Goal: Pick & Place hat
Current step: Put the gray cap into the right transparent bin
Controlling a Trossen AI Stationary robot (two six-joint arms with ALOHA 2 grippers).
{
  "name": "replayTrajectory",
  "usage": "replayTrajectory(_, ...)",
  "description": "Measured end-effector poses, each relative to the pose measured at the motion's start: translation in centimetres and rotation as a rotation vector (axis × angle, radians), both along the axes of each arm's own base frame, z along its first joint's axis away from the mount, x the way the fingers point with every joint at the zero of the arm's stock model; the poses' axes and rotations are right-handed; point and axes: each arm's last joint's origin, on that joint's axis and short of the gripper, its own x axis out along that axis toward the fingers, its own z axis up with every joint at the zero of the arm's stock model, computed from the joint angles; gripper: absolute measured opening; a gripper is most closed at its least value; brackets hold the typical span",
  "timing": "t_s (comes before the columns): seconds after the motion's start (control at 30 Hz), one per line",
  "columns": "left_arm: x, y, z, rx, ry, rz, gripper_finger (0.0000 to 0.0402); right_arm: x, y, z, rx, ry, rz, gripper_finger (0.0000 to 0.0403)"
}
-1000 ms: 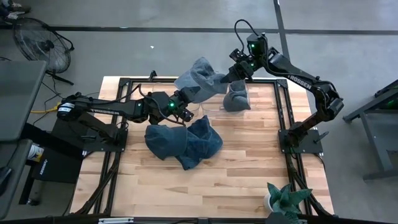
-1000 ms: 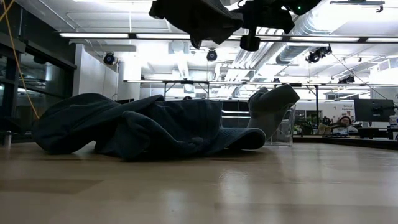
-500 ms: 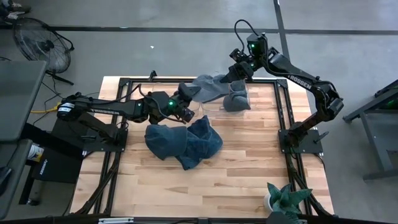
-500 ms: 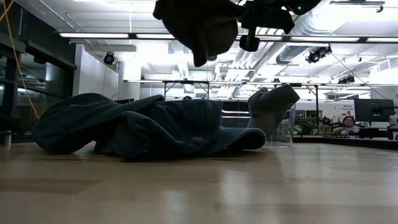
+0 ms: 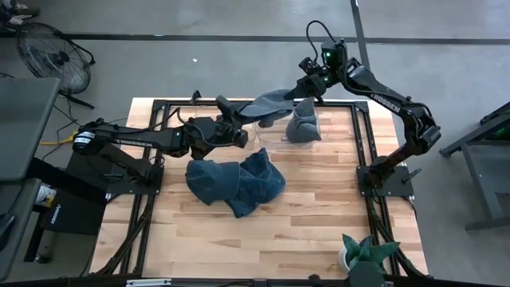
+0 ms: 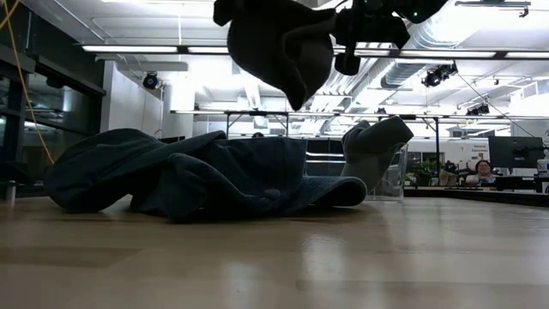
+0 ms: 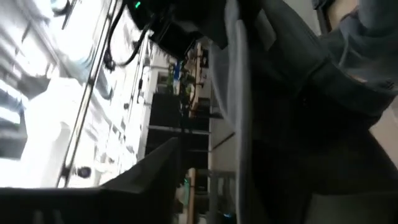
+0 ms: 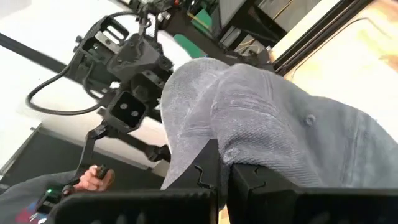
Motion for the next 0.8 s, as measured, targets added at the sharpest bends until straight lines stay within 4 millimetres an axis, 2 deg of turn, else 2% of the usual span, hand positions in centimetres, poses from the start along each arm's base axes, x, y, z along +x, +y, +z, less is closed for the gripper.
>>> replayTrajectory(0.17,-0.3,0.2,-0.1,-0.069,-0.080,0.131,0.0231,-0.8,-0.9,0.2,-0.020,-0.013,-0.045,0.0000)
replayTrajectory(0.33,-1.4,0.4,-0.6,-0.206,-0.175,0.212,0.0243,-1.6,-1.6,0.6,-0.051,-0.033,-0.087,0.0000)
replayTrajectory(0.57,-4.4,1.3,-1.1,-0.593,-0.384,0.204,0.0243,-2.3,-1.4,1.6,-0.098,-0.059,-0.115,0.0000)
replayTrajectory(0.67,-5.7,2.4,-1.3,-0.781,-0.453,0.227,0.0243,-2.5,-1.3,1.8,-0.119,-0.068,-0.120,0.0000)
replayTrajectory(0.8,-6.5,4.2,-2.2,-1.029,-0.452,0.240,0.0243,-2.3,-1.0,1.8,-0.140,-0.073,-0.113,0.0000)
